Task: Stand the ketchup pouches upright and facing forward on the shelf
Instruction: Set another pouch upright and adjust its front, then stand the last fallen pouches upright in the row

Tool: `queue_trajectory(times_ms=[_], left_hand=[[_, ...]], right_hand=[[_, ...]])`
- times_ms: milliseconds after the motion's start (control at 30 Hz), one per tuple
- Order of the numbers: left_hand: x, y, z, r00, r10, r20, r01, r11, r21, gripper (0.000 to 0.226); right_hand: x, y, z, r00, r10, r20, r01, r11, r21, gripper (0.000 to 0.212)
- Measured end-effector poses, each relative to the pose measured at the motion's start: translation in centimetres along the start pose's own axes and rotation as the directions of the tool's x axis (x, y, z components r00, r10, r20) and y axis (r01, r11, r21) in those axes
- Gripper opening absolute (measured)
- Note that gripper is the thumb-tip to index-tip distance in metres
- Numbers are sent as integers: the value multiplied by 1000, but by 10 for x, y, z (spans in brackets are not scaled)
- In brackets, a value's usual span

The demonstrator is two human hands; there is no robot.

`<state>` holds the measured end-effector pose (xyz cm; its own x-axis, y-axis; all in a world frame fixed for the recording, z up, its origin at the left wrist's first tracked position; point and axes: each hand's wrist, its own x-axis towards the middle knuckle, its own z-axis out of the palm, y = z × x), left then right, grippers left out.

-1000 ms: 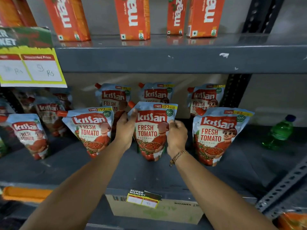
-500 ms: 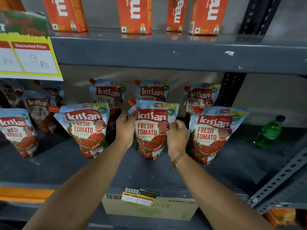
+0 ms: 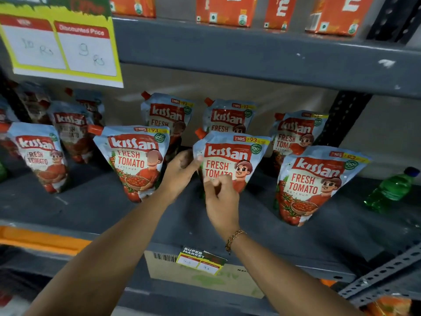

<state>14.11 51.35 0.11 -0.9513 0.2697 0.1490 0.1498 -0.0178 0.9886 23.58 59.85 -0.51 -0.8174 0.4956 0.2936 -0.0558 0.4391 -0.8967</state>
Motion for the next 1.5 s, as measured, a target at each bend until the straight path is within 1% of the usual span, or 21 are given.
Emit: queue_trajectory(times_ms=[100,167,233,267,333,400,433,500,567,633,700,733,833,900,967,1033,1133,1200,1267,1400,1500], left_hand=[[-16,-26,-33,989,-87,-122,99,990,96,30],[-34,-36,-54,968,-62,-245,117,969,217,47],[-50,-38,-73,914,67,-401,113,905,410,61],[-54,-38,-78,883,162,-440,90,862,498,63],[-54,-35,-94,804,360,-474,10,789,615,52],[-46,-28,-114,749,404,-526,-31,814,580,49],[-39,-23,-122,757,371,-538,-37,847,531,57],[-22,-9,-139,845,232,-482,-48,930,364,70],[-8,4,-146,920,121,-373,-51,980,190,53],[7,10,-153,947,92,-308,-61,992,110,37],[18,11,-155,958,57,-280,-49,998,36,35],[24,9,-155,965,28,-261,-26,1000,15,37],[33,8,-148,979,-40,-199,40,999,-5,51],[33,12,-142,985,-45,-167,41,999,-29,52],[33,13,-139,988,-53,-144,47,998,-45,41],[32,13,-140,986,-63,-157,55,997,-52,21],[32,12,-144,978,-72,-198,66,997,-32,16],[33,12,-147,975,-76,-210,69,997,-41,18],[33,13,-147,975,-87,-207,78,996,-48,28],[29,18,-143,976,-95,-197,84,995,-61,45],[26,20,-145,977,-114,-182,106,993,-52,51]], right_hand=[[8,-15,21,986,-67,153,69,998,-7,15],[16,-25,35,969,-37,243,29,999,39,10],[22,-33,54,954,8,300,-34,996,82,26],[24,-34,61,954,32,299,-69,991,112,33],[27,-37,81,959,76,271,-133,971,199,35],[28,-42,100,957,139,256,-213,933,289,30],[28,-42,107,951,181,250,-258,910,323,27],[27,-46,120,941,269,207,-332,855,398,20],[29,-50,126,916,363,170,-399,789,467,28],[31,-58,128,886,437,155,-442,695,567,28],[32,-64,125,856,496,148,-460,598,656,20],[34,-66,123,846,517,134,-460,578,674,18],[35,-65,116,818,572,57,-447,570,690,18],[32,-64,112,803,596,17,-439,571,694,18],[27,-64,111,798,602,-3,-434,579,691,15],[23,-66,111,806,592,13,-442,587,678,16],[21,-71,114,811,583,37,-449,582,677,15],[20,-74,115,812,582,38,-450,583,676,19],[20,-74,115,811,585,26,-453,598,661,22],[21,-68,113,794,607,27,-468,583,664,12],[19,-63,115,783,622,-7,-474,604,640,15]])
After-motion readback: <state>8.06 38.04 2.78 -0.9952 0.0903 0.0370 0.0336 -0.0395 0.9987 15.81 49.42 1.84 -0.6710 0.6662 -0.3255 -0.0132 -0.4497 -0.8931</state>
